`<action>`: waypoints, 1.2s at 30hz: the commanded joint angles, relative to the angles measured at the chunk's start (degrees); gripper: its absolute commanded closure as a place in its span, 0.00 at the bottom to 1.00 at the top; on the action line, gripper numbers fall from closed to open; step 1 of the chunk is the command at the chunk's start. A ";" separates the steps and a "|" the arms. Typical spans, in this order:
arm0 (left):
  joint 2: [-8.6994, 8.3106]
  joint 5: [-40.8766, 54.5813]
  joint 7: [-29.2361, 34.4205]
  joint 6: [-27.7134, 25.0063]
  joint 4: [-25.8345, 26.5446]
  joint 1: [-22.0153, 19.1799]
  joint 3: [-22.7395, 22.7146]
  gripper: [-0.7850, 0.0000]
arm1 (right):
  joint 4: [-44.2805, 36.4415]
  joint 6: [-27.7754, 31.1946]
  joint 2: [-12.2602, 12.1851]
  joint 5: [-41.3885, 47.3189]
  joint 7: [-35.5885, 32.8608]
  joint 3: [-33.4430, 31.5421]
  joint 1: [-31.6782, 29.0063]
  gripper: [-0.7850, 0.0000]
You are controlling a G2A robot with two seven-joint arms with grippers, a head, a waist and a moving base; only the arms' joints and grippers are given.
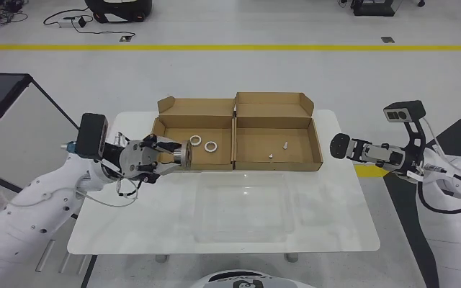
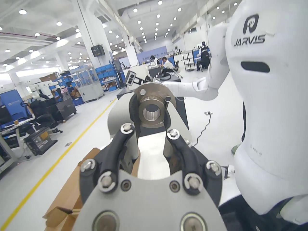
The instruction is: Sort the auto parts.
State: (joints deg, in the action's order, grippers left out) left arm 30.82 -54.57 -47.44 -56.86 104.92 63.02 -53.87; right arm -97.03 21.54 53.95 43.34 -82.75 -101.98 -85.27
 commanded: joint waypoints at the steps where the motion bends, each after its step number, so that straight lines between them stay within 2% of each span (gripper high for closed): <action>1: 0.46 2.72 -0.13 0.13 1.06 0.63 -0.81 1.00 | 0.00 0.00 0.00 0.00 0.00 0.00 0.00 0.00; 10: 3.30 9.99 1.14 -1.14 4.44 5.02 -7.28 1.00 | 0.00 0.00 0.00 0.00 0.00 0.00 0.00 0.00; 17: 5.79 9.55 1.14 -1.14 7.47 8.73 -11.66 1.00 | 0.00 0.00 0.00 0.00 0.00 0.00 0.00 0.00; 28: 9.46 12.47 1.13 -1.14 11.84 11.89 -16.61 1.00 | 0.00 0.00 0.00 0.00 0.00 0.00 0.00 0.00; 36: 12.04 14.17 1.13 -1.14 13.94 12.51 -17.46 1.00 | 0.00 0.00 0.00 0.00 0.00 0.00 0.00 0.00</action>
State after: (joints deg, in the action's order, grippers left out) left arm 42.57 -40.93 -46.32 -58.00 118.55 75.53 -71.28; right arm -97.03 21.54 53.95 43.34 -82.75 -101.98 -85.27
